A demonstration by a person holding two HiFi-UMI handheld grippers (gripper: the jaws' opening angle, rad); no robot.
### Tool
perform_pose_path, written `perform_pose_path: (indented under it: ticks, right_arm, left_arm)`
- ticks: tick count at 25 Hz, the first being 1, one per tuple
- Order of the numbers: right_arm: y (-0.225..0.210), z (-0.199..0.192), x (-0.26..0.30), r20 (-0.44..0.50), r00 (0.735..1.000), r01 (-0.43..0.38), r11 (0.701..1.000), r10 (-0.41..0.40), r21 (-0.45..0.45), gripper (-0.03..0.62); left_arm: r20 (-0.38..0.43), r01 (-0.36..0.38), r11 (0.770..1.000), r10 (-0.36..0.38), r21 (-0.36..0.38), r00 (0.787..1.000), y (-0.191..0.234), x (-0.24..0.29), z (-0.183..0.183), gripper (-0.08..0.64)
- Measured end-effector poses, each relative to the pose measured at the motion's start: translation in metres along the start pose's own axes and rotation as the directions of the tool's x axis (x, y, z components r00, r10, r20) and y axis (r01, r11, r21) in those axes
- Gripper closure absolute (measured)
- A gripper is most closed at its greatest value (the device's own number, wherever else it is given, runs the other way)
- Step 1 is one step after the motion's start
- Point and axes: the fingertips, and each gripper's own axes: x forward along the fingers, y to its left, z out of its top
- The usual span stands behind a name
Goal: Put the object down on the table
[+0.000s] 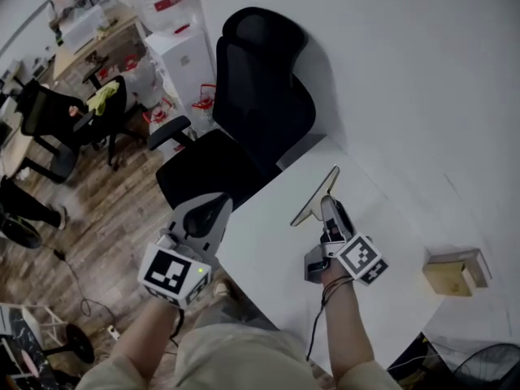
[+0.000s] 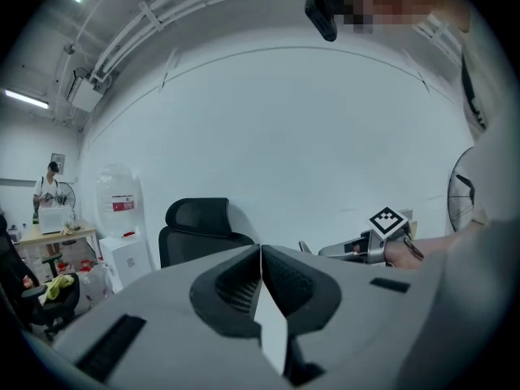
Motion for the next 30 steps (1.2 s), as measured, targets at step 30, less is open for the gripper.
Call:
perform_pose_path:
  ticks: [30]
  right_arm:
    - [-0.141,-0.089,0.159,-0.064,0.951,0.305,0.883,-0.303,0.355,0.347]
  left_arm:
    - [-0.192,0.254,0.954,-0.282,-0.159,0.940,0.080,0.182,-0.149,0.535]
